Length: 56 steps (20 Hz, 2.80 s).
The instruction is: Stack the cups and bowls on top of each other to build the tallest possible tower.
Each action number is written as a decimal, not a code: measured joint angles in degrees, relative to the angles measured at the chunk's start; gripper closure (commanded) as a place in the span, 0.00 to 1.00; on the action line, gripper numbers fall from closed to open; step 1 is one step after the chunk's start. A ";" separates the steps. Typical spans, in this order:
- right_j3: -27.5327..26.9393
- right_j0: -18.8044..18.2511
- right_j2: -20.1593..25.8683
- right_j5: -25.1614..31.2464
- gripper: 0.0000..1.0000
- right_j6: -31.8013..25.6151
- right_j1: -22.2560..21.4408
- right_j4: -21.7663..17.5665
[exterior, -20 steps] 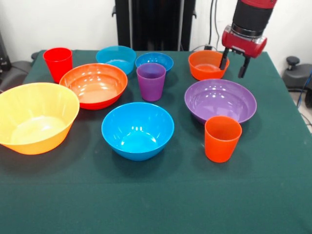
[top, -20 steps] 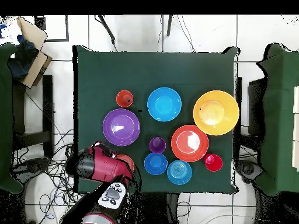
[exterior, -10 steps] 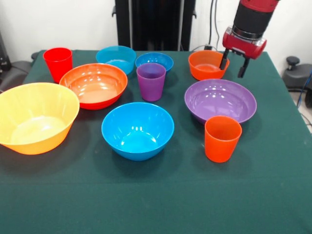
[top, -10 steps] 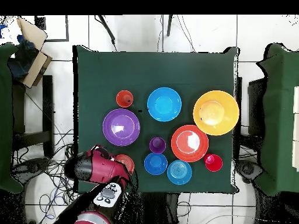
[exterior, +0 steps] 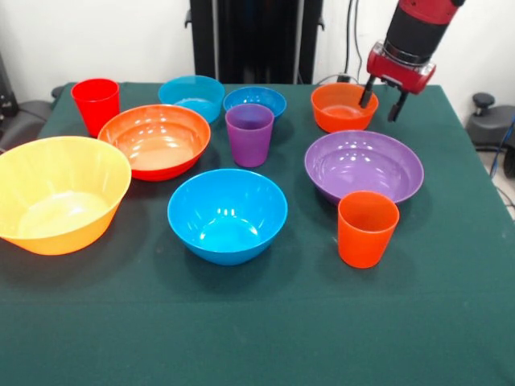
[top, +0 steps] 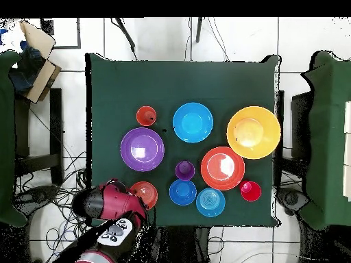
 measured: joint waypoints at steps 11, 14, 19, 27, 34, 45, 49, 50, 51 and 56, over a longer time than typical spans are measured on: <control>2.27 -1.58 0.81 -0.01 0.00 0.00 0.30 0.77; 3.16 -2.67 1.95 -0.04 0.00 0.00 0.29 0.82; 4.85 -6.34 5.49 -1.34 0.00 0.00 0.32 0.83; 6.21 -11.99 10.80 -6.39 0.00 0.00 2.15 0.85; 6.88 -12.22 11.30 -7.84 0.00 0.00 1.99 0.85; 8.66 -10.37 9.70 -6.17 1.00 0.78 -3.57 1.10; 8.83 -8.82 7.44 1.60 1.00 1.22 -9.28 0.83; 8.84 -8.47 6.43 5.11 1.00 1.32 -11.53 0.50; 8.84 -8.31 5.75 7.52 1.00 1.37 -13.03 0.26; 7.45 -7.17 -0.92 21.62 1.00 1.37 -21.39 -2.54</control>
